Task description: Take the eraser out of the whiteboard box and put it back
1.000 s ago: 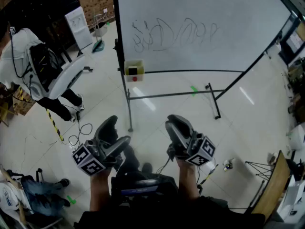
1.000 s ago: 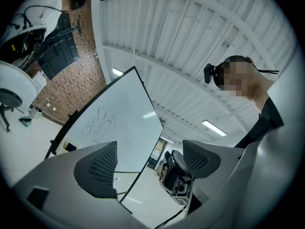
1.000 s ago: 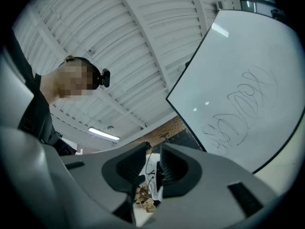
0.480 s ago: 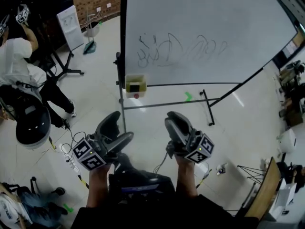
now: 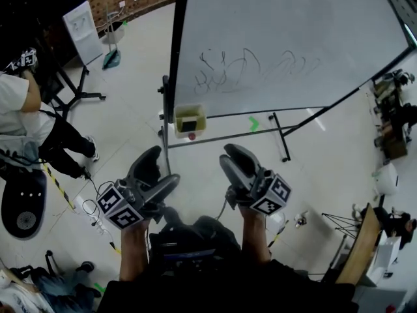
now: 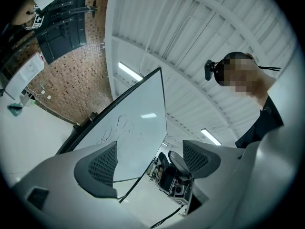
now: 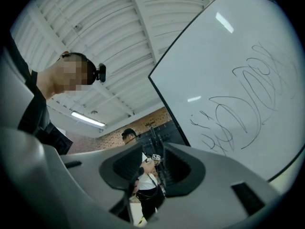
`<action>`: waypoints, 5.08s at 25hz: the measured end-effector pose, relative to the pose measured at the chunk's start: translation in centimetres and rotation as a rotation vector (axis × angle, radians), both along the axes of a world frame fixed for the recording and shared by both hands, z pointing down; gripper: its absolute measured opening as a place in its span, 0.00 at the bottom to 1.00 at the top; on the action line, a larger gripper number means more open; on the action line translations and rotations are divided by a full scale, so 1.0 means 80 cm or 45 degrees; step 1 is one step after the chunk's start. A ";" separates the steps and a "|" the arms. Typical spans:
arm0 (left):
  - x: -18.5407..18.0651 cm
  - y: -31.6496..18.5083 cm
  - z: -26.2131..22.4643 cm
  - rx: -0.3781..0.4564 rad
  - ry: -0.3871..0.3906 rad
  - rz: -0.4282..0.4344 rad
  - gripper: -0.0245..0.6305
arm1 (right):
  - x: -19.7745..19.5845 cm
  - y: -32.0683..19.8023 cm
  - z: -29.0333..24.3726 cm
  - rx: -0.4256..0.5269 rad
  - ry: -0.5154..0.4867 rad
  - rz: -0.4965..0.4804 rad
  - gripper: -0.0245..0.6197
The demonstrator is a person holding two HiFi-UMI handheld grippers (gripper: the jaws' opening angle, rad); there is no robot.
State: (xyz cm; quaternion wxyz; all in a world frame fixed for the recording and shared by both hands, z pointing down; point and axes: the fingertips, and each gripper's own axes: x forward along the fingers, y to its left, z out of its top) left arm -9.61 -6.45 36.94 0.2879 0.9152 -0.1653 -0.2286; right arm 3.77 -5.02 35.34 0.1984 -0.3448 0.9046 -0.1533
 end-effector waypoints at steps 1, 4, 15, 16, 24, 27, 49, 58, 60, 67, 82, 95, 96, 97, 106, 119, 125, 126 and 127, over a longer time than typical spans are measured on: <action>-0.001 -0.004 0.002 -0.002 0.002 0.004 0.69 | -0.002 -0.004 0.003 -0.007 0.006 0.003 0.26; -0.001 -0.014 0.011 -0.019 0.010 0.013 0.69 | -0.002 -0.014 0.016 -0.036 0.043 0.015 0.26; 0.018 -0.047 0.020 -0.007 -0.037 -0.094 0.69 | 0.010 -0.072 0.044 -0.077 0.115 -0.088 0.29; 0.023 -0.053 0.021 -0.011 -0.044 -0.114 0.69 | 0.013 -0.082 0.043 -0.067 0.125 -0.100 0.31; 0.080 -0.095 0.019 -0.029 -0.111 -0.253 0.69 | 0.048 -0.148 0.073 -0.064 0.271 -0.261 0.36; 0.100 -0.103 0.020 -0.045 -0.137 -0.302 0.69 | 0.054 -0.165 0.092 -0.077 0.363 -0.319 0.36; 0.070 -0.143 0.022 -0.047 -0.148 -0.372 0.69 | -0.025 -0.215 0.248 -0.184 1.020 -0.496 0.41; 0.047 -0.149 0.031 -0.050 -0.118 -0.364 0.69 | -0.038 -0.225 0.287 -0.197 1.209 -0.472 0.42; 0.044 -0.150 0.033 -0.057 -0.113 -0.365 0.69 | -0.039 -0.223 0.289 -0.181 1.245 -0.468 0.42; 0.045 -0.148 0.032 -0.056 -0.104 -0.356 0.69 | -0.039 -0.216 0.292 -0.114 1.371 -0.477 0.37; 0.051 -0.143 0.028 -0.056 -0.110 -0.355 0.69 | -0.020 -0.217 0.267 -0.048 1.377 -0.389 0.29; 0.061 -0.135 0.018 -0.026 -0.117 -0.311 0.69 | 0.006 -0.218 0.146 0.023 0.968 -0.207 0.29; 0.062 -0.135 0.017 -0.023 -0.117 -0.308 0.69 | 0.008 -0.218 0.139 0.029 0.941 -0.198 0.29; 0.063 -0.135 0.017 -0.020 -0.118 -0.306 0.69 | 0.010 -0.218 0.132 0.034 0.912 -0.191 0.29; 0.069 -0.132 0.007 -0.004 -0.121 -0.288 0.69 | 0.025 -0.209 0.064 0.078 0.619 -0.174 0.28; 0.067 -0.132 -0.001 0.013 -0.111 -0.300 0.69 | 0.052 -0.199 -0.014 0.159 0.222 -0.166 0.28; 0.071 -0.132 -0.009 0.048 -0.119 -0.292 0.69 | 0.061 -0.200 -0.037 0.159 0.029 -0.200 0.28; 0.071 -0.133 -0.010 0.050 -0.119 -0.292 0.69 | 0.063 -0.200 -0.040 0.160 0.009 -0.201 0.28; 0.071 -0.133 -0.010 0.051 -0.120 -0.293 0.69 | 0.064 -0.200 -0.043 0.161 -0.012 -0.203 0.28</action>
